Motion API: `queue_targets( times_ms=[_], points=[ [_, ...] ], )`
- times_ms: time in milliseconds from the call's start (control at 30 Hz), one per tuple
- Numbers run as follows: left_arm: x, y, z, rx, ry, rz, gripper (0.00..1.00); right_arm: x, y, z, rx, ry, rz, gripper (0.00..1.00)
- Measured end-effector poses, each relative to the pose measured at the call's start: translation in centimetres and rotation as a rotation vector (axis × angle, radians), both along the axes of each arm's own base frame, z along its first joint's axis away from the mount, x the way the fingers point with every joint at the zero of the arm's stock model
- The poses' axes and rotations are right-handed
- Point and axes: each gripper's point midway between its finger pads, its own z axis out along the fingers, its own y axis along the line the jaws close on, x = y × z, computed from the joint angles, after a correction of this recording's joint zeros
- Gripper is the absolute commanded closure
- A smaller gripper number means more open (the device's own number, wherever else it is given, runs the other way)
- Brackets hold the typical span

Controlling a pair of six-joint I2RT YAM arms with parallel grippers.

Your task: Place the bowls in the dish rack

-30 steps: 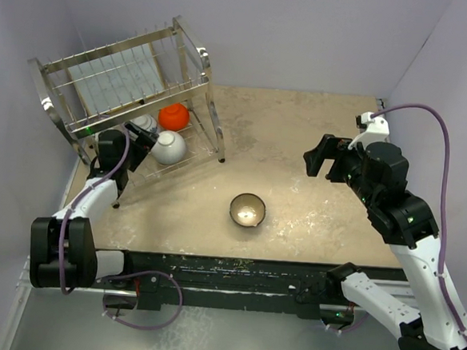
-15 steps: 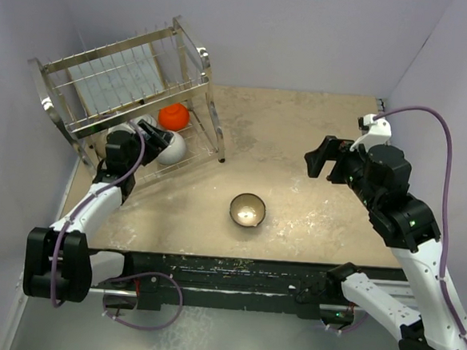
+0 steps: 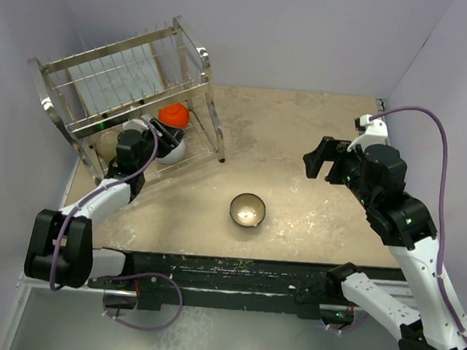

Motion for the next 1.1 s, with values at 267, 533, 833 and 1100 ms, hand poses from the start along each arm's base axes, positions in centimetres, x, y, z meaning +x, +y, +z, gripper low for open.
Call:
queue_targets(
  times_ms=[267, 533, 833, 1100],
  points=[
    [1.5, -2.3, -2.0, -0.032, 0.008, -0.044, 0.37, 0.3, 0.0, -0.3, -0.015, 0.009, -0.003, 0.01],
    [2.6, -2.8, -2.9, -0.019, 0.027, -0.014, 0.38, 0.3, 0.0, -0.4, -0.019, 0.010, -0.002, 0.01],
    [4.1, -1.8, -3.0, -0.024, 0.006, 0.116, 0.37, 0.6, -0.1, -1.1, -0.029, 0.025, -0.006, 0.01],
    [5.1, -1.5, -3.1, -0.027, 0.032, 0.211, 0.37, 0.7, -0.1, -1.2, -0.035, 0.025, -0.005, 0.01]
  ],
)
